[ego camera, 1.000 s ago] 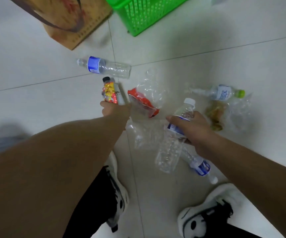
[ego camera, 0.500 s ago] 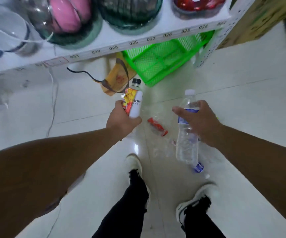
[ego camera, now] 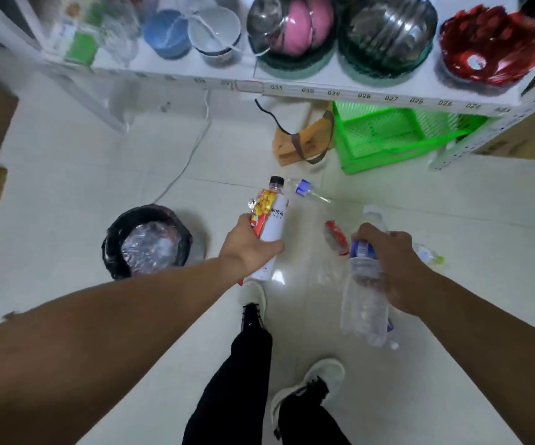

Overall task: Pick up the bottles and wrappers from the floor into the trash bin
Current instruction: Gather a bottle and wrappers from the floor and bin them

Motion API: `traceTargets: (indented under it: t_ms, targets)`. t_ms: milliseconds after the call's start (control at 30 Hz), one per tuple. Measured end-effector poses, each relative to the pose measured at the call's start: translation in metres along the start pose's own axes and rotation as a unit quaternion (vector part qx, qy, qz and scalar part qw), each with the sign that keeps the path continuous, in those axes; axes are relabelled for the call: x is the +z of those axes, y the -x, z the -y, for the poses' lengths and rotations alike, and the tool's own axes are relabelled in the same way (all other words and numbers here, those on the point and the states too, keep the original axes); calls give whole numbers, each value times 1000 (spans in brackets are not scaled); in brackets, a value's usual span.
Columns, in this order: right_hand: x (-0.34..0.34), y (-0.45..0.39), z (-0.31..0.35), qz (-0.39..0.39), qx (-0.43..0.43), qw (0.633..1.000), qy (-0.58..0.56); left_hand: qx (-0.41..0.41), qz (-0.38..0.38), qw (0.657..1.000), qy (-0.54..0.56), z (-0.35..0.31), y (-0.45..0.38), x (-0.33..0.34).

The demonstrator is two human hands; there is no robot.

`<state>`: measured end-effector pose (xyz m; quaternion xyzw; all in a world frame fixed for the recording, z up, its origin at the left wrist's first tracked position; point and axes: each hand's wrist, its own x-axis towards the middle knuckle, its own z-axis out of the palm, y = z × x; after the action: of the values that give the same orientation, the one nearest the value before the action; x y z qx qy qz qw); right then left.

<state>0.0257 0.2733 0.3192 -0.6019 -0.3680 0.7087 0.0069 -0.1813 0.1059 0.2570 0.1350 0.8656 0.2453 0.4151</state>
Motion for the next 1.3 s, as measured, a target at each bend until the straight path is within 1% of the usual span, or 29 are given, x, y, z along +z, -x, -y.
traceTargets:
  t_ms: [133,233,300,400,533,633,700,767,933,1033,1133,1200,1300]
  targets:
    - [52,16,-13,51,34,997,43,-45,-14,997,53,76,18,-39]
    - [100,19,-28,72,43,992,99,-69,-52,994,61,134,16,-84]
    - [133,20,-40,92,51,988,116,-91,-77,991,64,171,9,-117]
    - [184,14,-54,84,69,982,152,-135,-98,984,60,219,-11,-164]
    - [265,-15,-77,78,84,971,208,-159,-83,983,42,267,-54,-209]
    - [324,-38,-102,73,97,971,204,-168,-40,985,14,293,-90,-224]
    - [359,-56,-116,78,98,971,202,-160,-5,987,-18,308,-115,-227]
    - [388,-77,-128,78,96,971,205,-138,5,989,-45,317,-136,-228]
    - [447,-95,-142,49,79,975,204,-47,-81,996,6,330,-150,-245]
    - [474,-98,-148,43,55,970,231,-42,-87,995,4,339,-146,-264]
    - [487,-97,-157,36,5,957,289,-43,-77,996,10,349,-138,-280]
    - [486,-92,-161,28,-18,952,304,-30,-76,997,-5,352,-133,-287]
    - [470,-83,-167,28,-15,951,308,-6,-65,997,-47,350,-126,-292]
